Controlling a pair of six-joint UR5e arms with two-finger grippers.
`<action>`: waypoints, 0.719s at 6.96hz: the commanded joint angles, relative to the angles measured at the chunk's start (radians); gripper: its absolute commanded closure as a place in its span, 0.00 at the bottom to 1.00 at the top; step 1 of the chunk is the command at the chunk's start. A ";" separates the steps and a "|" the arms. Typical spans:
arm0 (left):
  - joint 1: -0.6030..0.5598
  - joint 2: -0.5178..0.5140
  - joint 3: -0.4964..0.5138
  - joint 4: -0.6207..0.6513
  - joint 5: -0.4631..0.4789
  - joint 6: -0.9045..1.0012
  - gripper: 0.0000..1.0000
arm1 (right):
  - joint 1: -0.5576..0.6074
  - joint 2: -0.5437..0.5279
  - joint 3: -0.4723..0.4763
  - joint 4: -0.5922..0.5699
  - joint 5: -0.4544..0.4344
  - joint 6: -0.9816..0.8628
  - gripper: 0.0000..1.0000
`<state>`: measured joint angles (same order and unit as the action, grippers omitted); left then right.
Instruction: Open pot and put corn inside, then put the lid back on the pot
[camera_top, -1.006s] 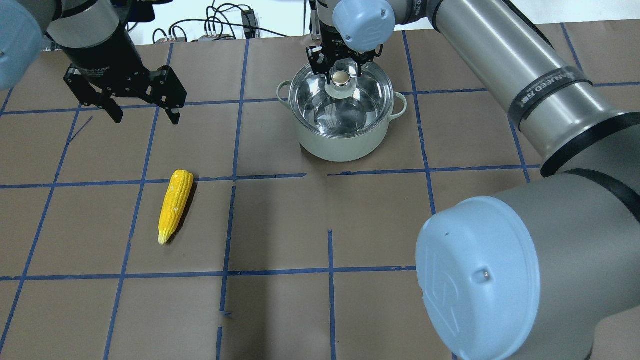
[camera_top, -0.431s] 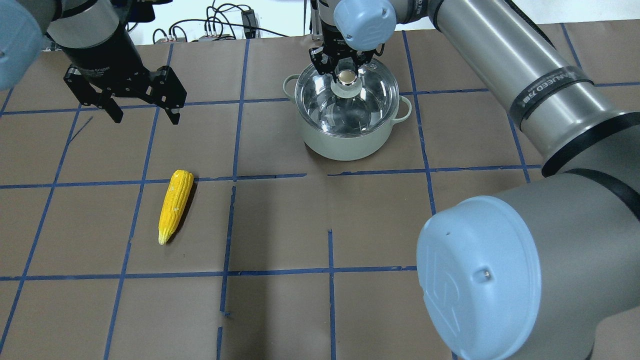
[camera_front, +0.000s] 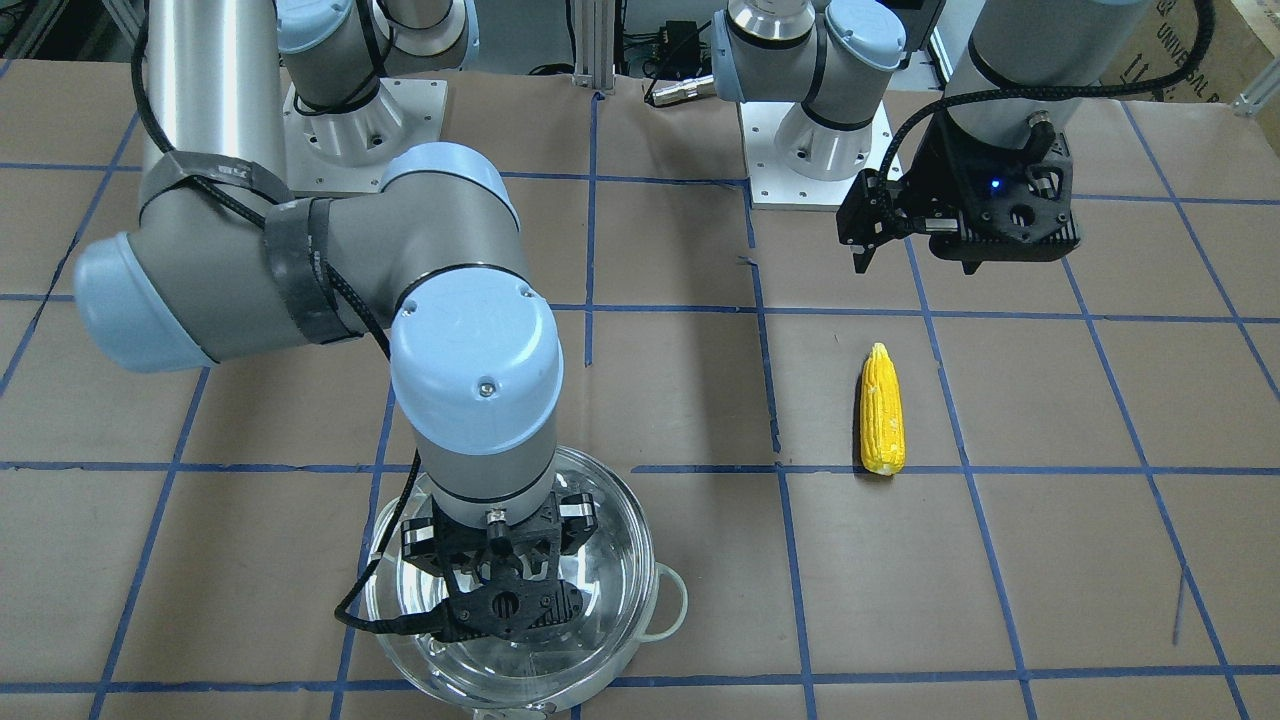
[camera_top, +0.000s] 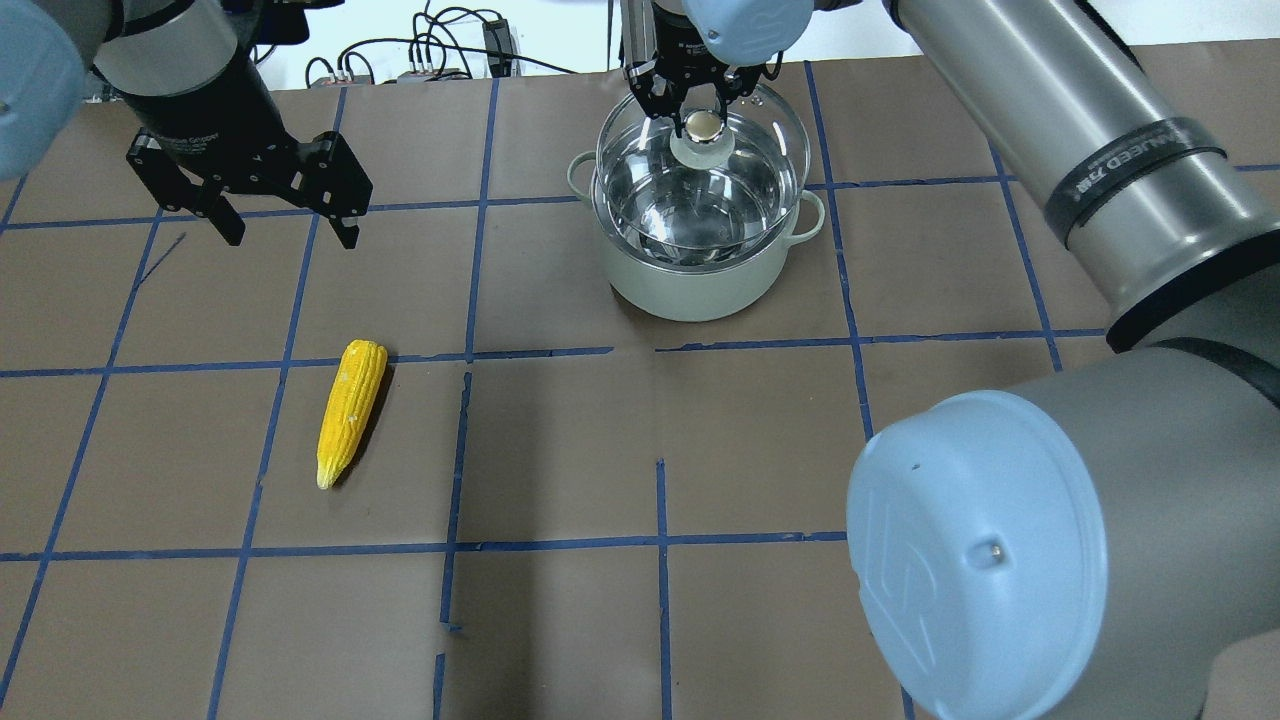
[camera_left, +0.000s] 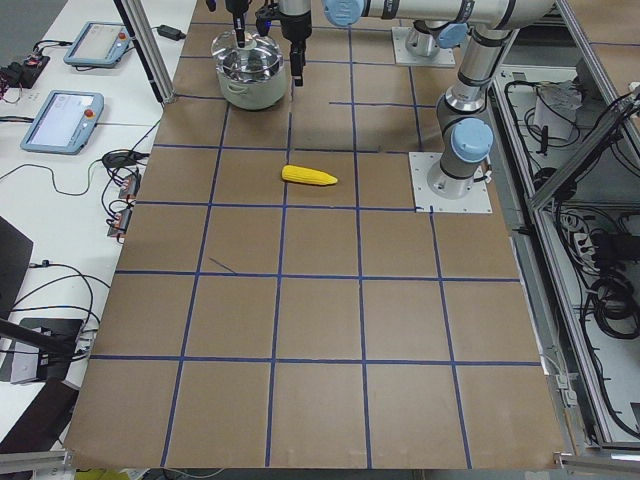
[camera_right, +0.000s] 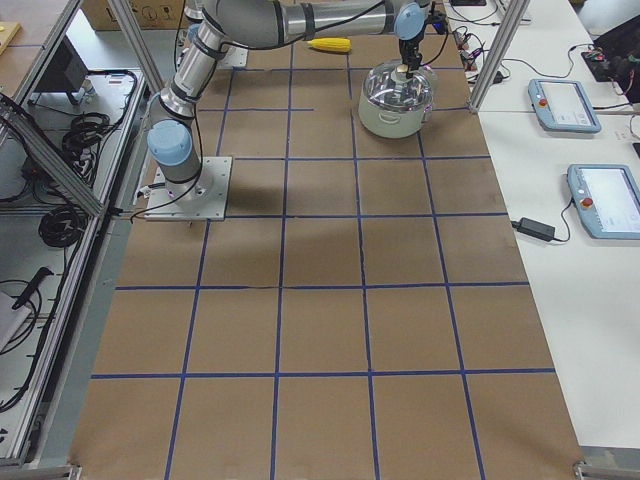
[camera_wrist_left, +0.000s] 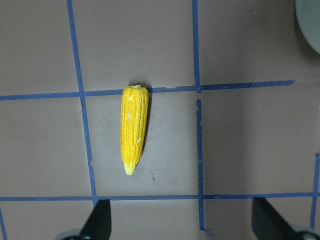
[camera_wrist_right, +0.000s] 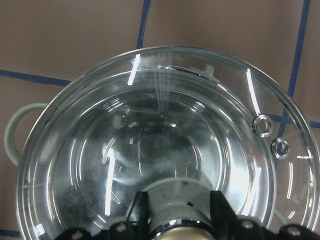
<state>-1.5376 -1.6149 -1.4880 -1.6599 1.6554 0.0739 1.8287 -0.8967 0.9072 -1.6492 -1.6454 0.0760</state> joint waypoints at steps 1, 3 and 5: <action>-0.006 0.015 -0.001 -0.018 0.020 -0.003 0.00 | -0.084 -0.045 -0.092 0.174 0.002 -0.115 0.92; 0.066 0.005 -0.044 -0.009 0.008 0.076 0.00 | -0.259 -0.116 -0.106 0.305 0.019 -0.305 0.92; 0.109 -0.040 -0.183 0.200 -0.043 0.179 0.00 | -0.301 -0.123 -0.110 0.316 0.052 -0.317 0.92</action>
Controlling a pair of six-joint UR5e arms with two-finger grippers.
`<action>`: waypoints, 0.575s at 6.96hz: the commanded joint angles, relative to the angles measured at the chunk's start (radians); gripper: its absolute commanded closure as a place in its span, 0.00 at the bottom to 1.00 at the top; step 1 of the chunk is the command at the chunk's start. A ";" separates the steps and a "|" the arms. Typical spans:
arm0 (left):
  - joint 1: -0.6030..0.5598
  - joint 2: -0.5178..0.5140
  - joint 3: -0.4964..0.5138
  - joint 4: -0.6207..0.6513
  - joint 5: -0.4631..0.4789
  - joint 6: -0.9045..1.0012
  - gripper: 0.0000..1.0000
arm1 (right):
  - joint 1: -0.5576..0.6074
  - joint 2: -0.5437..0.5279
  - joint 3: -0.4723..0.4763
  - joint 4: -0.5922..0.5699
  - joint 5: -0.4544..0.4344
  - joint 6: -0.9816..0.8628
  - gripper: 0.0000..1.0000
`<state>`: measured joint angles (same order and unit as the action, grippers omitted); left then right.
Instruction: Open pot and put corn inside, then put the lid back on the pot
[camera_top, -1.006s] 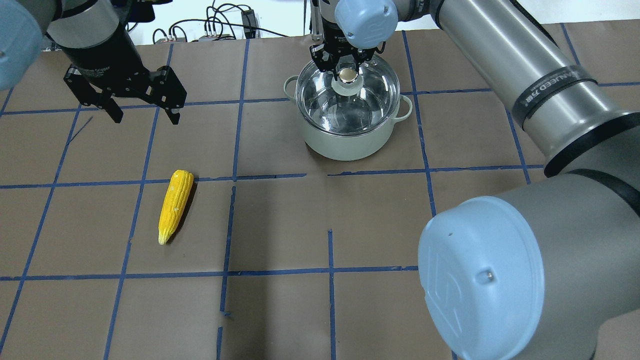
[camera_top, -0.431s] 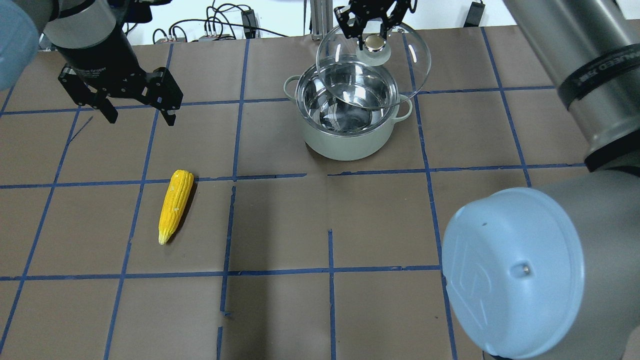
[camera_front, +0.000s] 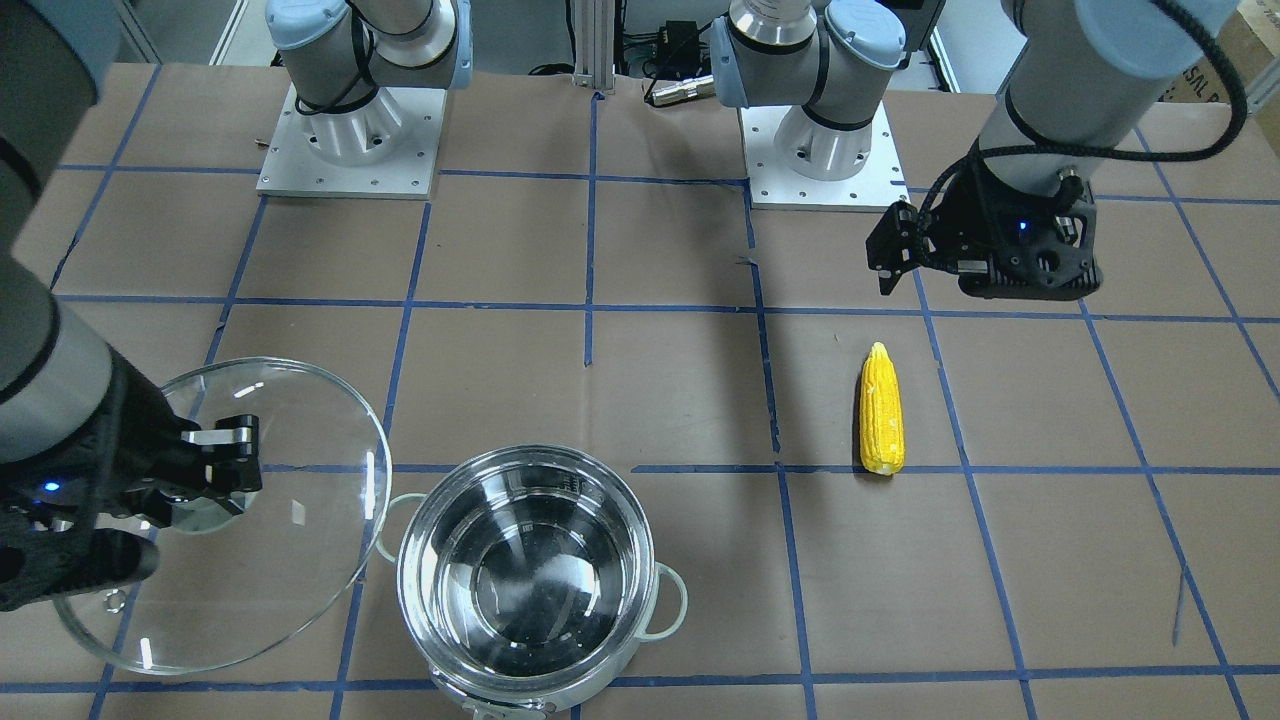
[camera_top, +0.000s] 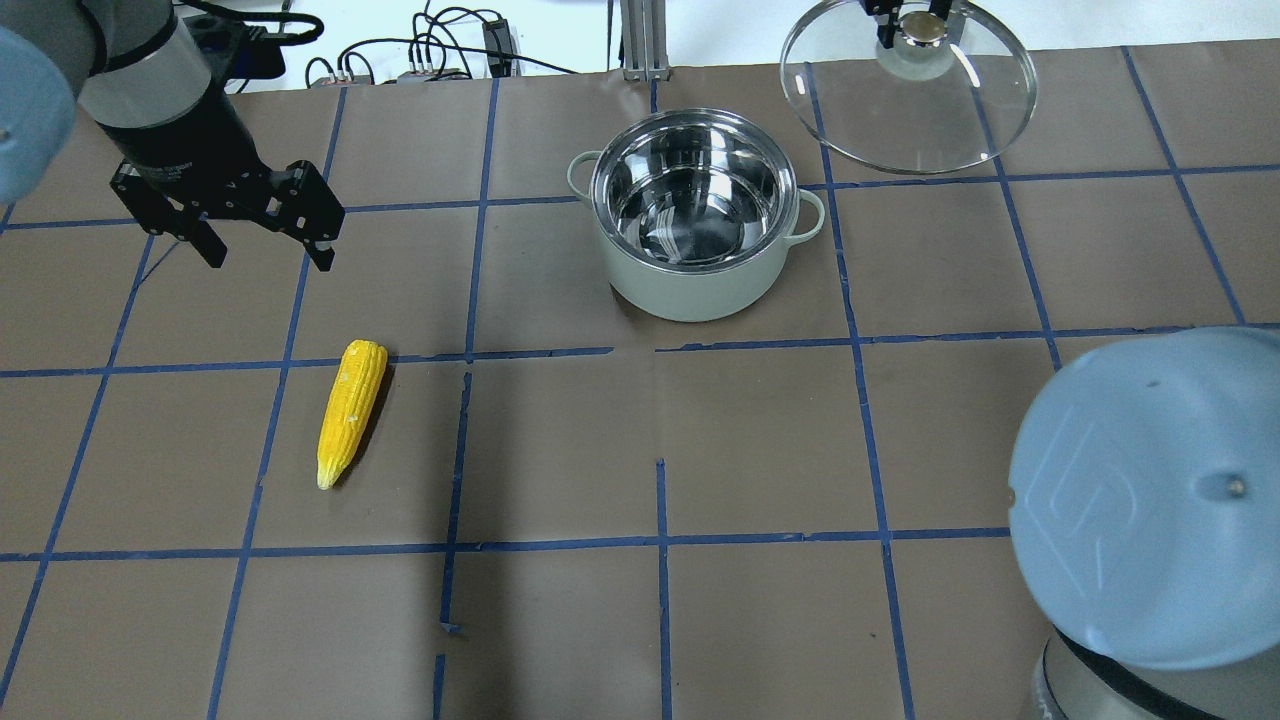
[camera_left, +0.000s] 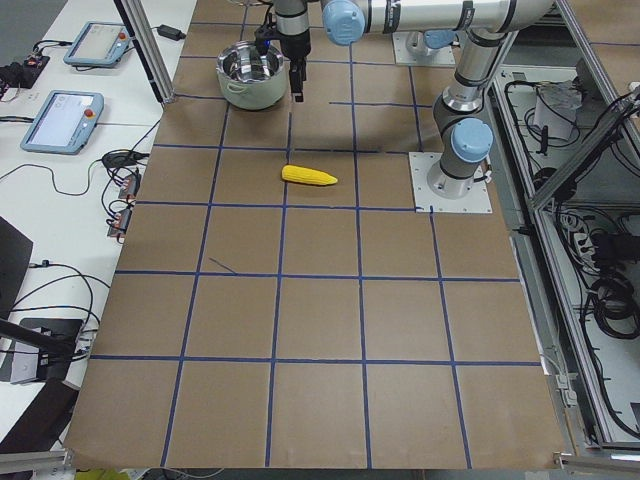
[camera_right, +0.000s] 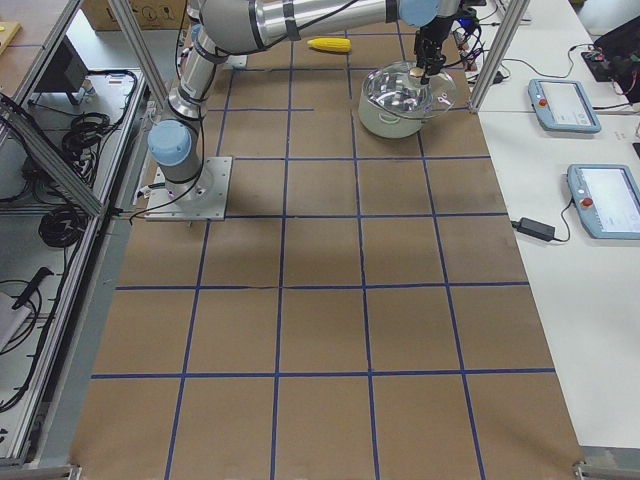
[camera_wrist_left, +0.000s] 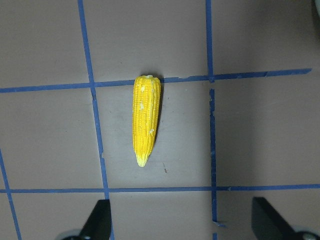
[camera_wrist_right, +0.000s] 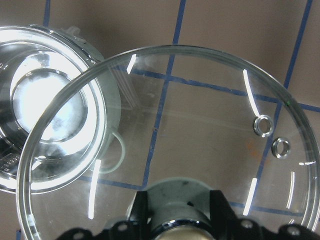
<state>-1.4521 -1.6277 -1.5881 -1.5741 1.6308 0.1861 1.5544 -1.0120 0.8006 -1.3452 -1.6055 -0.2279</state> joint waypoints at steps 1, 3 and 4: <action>0.030 -0.041 -0.161 0.231 -0.019 0.111 0.00 | -0.027 -0.010 -0.006 0.011 0.009 -0.008 0.92; 0.070 -0.095 -0.289 0.417 -0.019 0.171 0.00 | -0.028 -0.008 -0.008 0.006 0.015 -0.007 0.92; 0.096 -0.115 -0.343 0.458 -0.019 0.217 0.00 | -0.027 -0.005 -0.006 0.006 0.015 -0.002 0.92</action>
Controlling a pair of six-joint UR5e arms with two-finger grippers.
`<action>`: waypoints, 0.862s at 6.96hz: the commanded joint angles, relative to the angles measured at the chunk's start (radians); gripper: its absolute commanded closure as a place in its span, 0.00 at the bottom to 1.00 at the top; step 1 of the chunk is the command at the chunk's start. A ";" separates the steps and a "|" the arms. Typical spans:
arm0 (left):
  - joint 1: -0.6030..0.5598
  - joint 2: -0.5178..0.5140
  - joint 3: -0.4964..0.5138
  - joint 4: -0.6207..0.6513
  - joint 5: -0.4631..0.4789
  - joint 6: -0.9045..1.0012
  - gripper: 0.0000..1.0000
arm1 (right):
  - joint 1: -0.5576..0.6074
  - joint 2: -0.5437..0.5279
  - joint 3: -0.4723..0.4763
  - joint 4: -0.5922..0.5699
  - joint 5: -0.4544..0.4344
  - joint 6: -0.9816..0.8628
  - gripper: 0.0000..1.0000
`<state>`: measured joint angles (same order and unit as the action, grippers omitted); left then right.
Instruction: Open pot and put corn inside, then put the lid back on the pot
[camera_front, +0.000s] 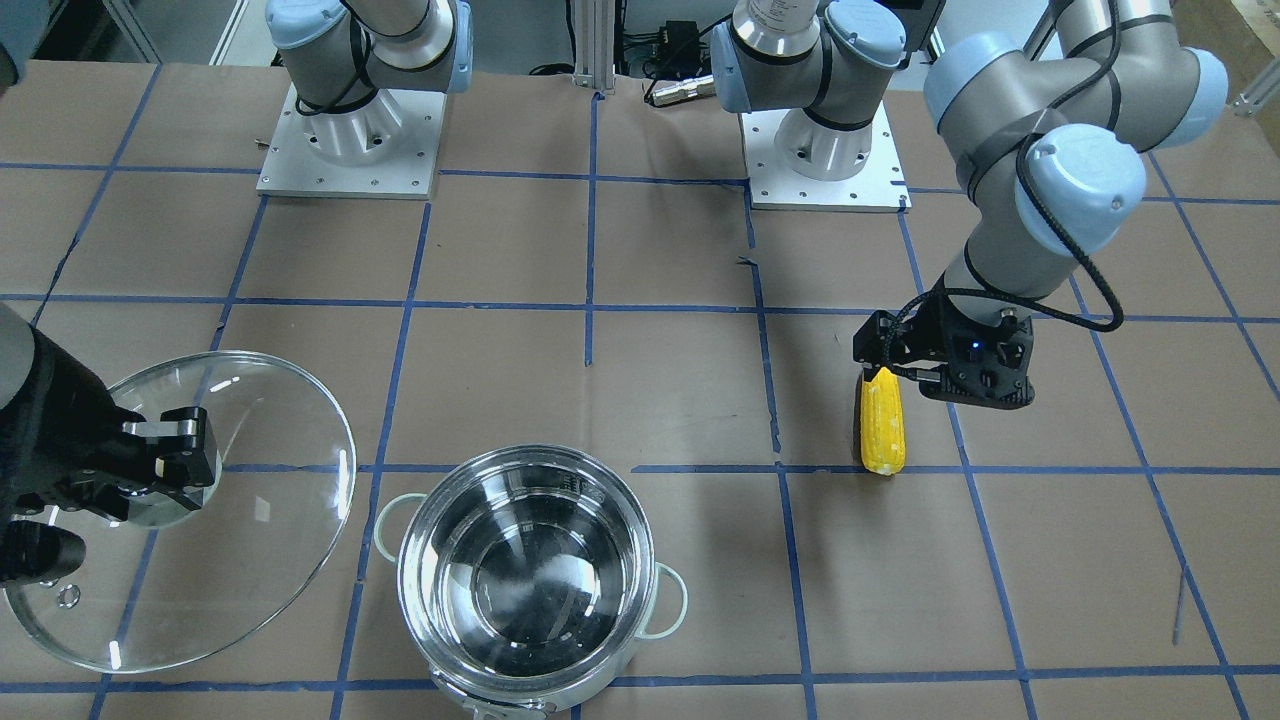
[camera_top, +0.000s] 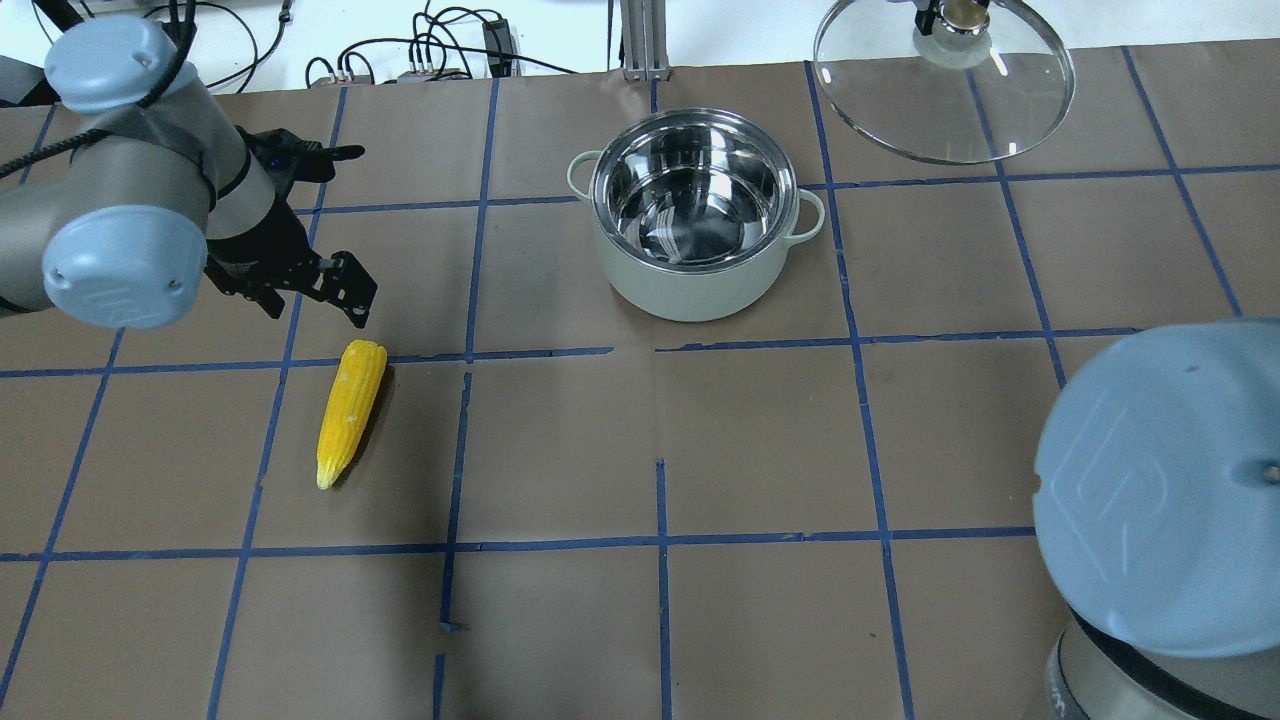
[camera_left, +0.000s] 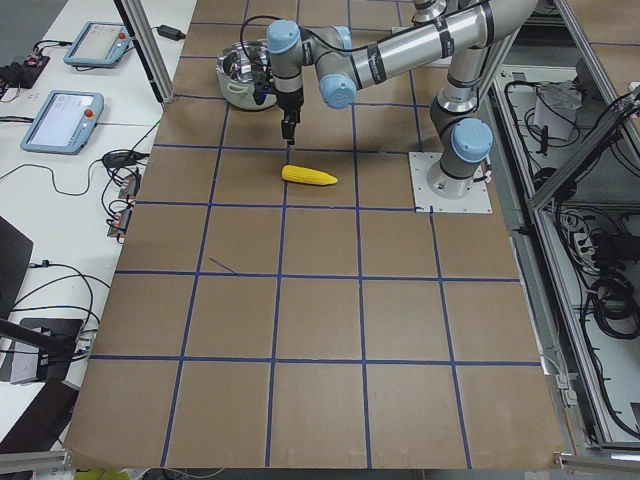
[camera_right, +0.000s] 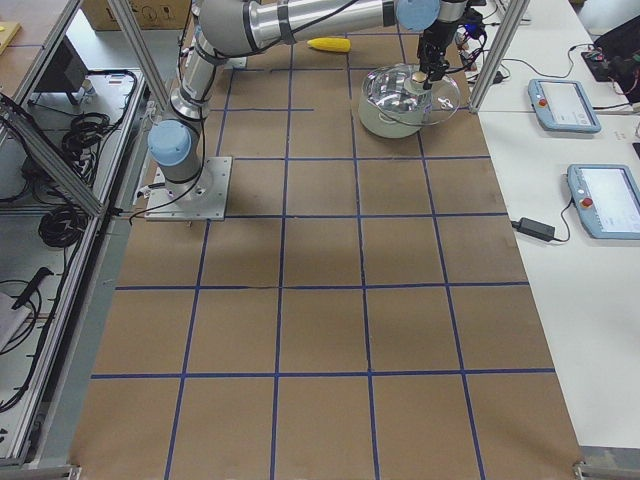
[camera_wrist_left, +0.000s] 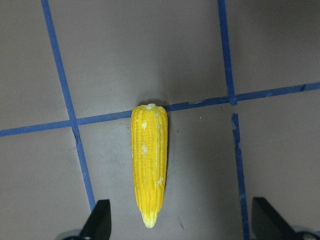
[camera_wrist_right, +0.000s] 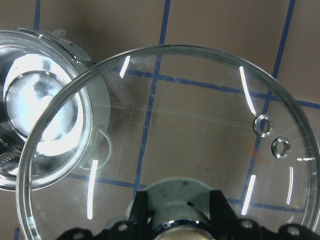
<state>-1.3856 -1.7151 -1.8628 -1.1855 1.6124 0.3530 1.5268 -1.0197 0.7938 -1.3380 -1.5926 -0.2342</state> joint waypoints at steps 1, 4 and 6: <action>0.061 -0.059 -0.114 0.146 -0.002 0.104 0.00 | 0.000 0.006 0.001 -0.001 0.005 0.006 0.92; 0.065 -0.152 -0.164 0.287 -0.047 0.092 0.00 | 0.004 0.004 0.002 0.003 0.005 0.007 0.92; 0.066 -0.198 -0.162 0.288 -0.049 0.078 0.13 | 0.006 0.004 0.002 0.003 0.005 0.013 0.92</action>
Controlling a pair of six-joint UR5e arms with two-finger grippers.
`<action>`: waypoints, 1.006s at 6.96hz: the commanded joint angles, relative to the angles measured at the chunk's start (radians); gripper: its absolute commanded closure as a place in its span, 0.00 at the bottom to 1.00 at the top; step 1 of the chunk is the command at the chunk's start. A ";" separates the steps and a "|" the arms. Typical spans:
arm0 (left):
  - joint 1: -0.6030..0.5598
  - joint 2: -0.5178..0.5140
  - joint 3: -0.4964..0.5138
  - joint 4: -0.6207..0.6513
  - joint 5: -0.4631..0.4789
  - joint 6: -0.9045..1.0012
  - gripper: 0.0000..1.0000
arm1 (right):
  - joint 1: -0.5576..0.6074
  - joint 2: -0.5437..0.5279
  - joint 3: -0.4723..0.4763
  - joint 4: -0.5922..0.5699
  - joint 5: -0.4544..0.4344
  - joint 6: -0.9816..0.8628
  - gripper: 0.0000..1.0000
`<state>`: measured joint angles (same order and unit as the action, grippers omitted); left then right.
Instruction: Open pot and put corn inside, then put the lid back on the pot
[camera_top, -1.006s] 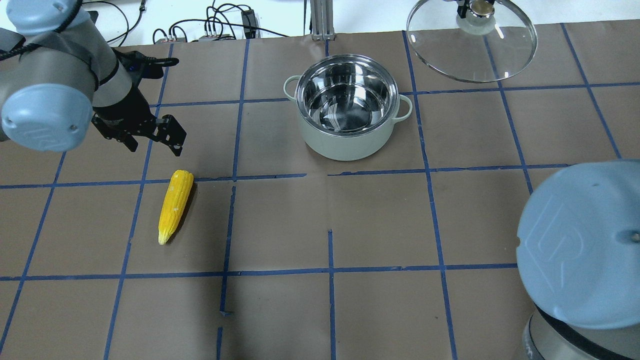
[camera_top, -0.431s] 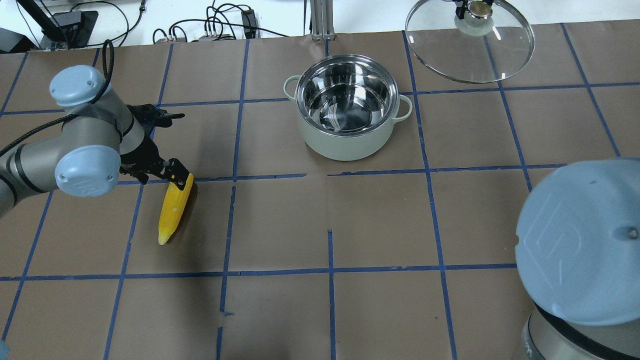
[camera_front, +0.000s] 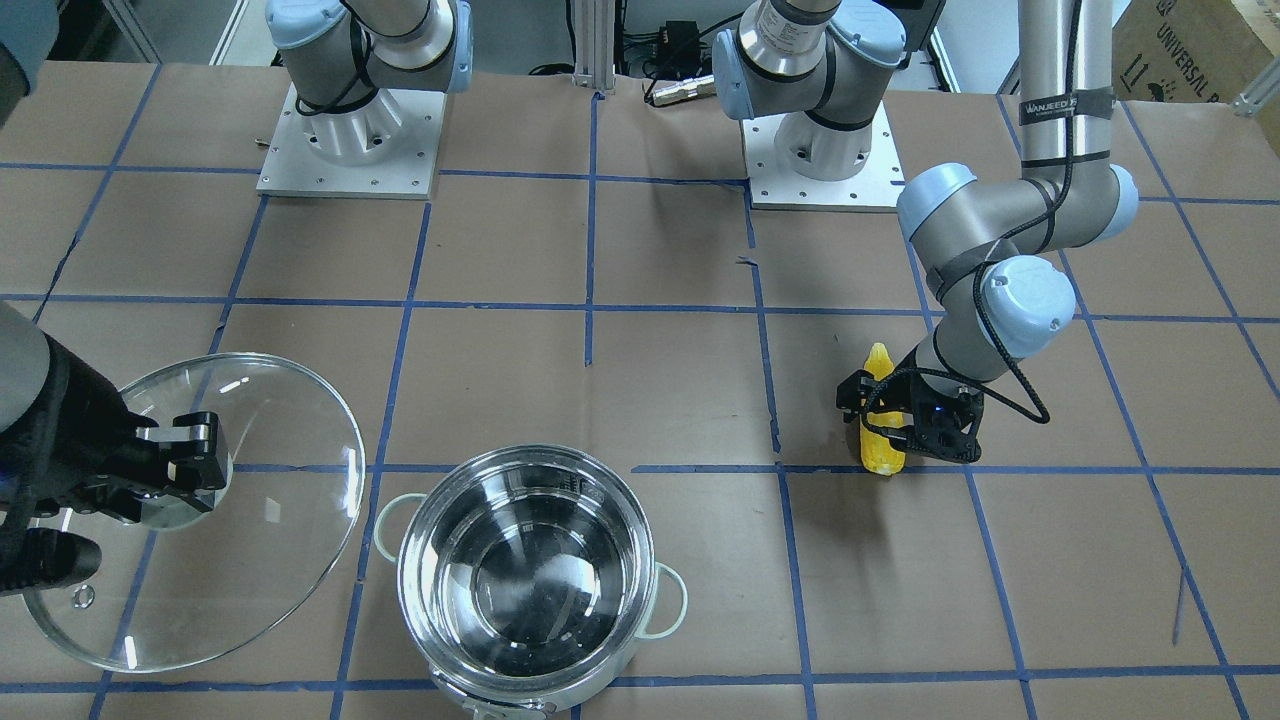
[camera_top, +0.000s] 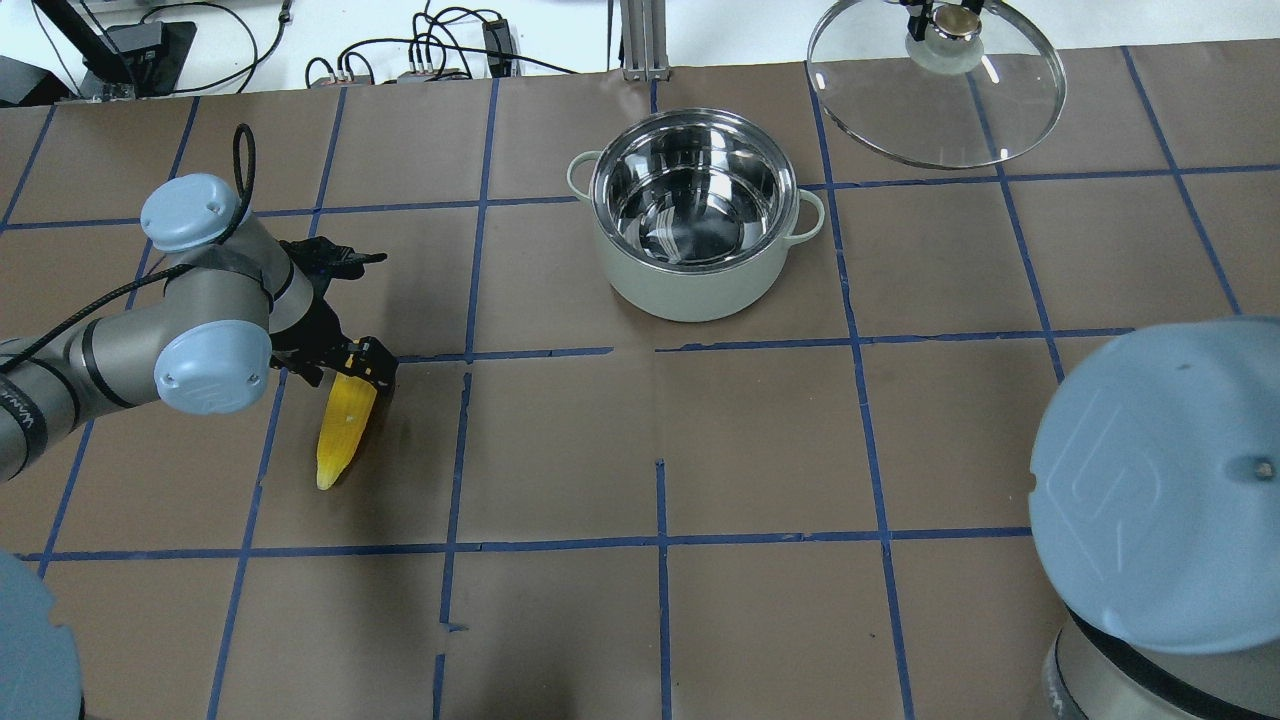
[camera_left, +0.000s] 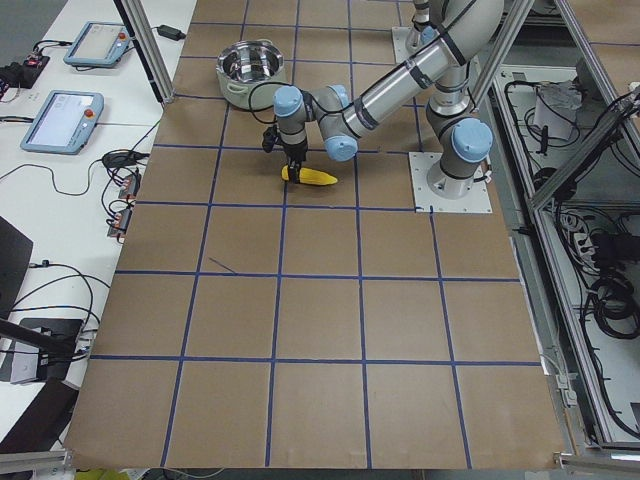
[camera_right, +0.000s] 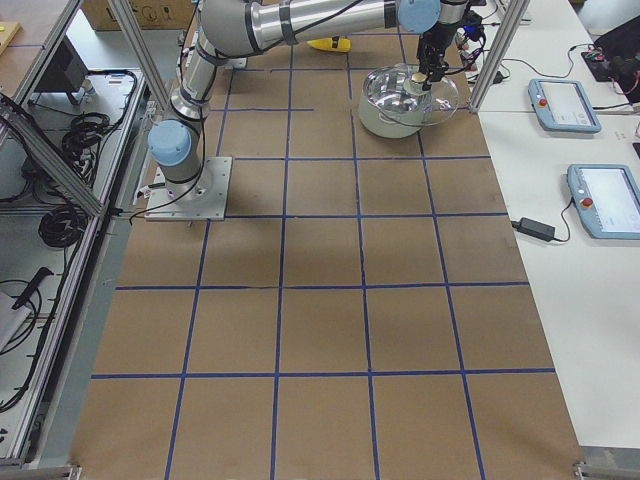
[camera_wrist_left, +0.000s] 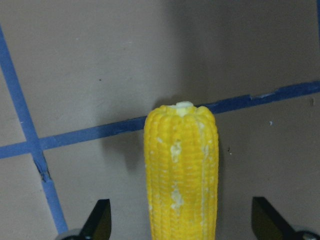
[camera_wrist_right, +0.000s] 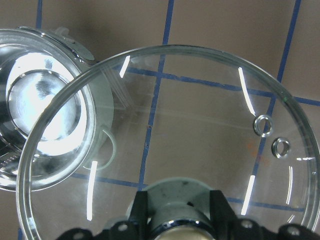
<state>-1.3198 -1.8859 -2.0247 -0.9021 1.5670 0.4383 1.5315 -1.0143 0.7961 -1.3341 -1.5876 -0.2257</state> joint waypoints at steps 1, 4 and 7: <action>0.002 -0.032 0.012 0.015 0.004 -0.004 0.49 | 0.002 0.000 0.000 -0.005 0.001 0.005 0.92; -0.015 0.010 0.023 -0.035 -0.001 -0.044 0.90 | 0.002 -0.003 0.000 -0.002 0.000 0.005 0.92; -0.128 0.036 0.292 -0.266 -0.008 -0.162 0.95 | 0.006 -0.006 -0.002 -0.003 0.000 0.005 0.92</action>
<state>-1.3843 -1.8536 -1.8602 -1.0767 1.5640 0.3186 1.5366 -1.0188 0.7952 -1.3375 -1.5877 -0.2209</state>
